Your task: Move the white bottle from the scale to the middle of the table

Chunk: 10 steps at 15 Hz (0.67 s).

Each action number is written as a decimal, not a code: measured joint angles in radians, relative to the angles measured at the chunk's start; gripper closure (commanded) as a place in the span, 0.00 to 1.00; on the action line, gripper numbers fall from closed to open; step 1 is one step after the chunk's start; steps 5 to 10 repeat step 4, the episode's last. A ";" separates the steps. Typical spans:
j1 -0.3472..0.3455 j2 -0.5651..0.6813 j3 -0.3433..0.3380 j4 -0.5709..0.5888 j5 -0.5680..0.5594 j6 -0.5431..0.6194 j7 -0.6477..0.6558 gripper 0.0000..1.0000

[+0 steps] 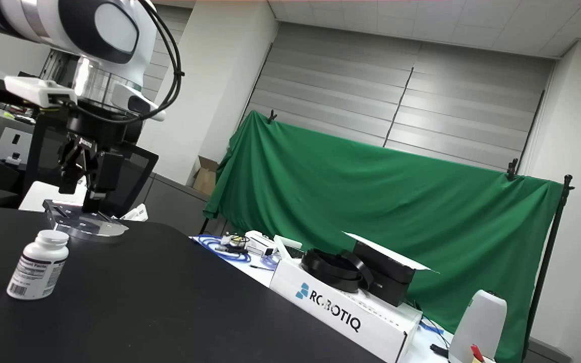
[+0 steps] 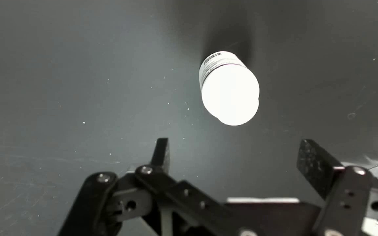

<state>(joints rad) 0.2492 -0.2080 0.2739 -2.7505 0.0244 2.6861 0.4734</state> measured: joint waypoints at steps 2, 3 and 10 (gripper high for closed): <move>0.000 -0.003 0.004 0.001 0.005 -0.009 -0.006 0.00; 0.000 -0.003 0.005 0.001 0.005 -0.010 -0.007 0.00; 0.000 -0.003 0.005 0.001 0.005 -0.010 -0.008 0.00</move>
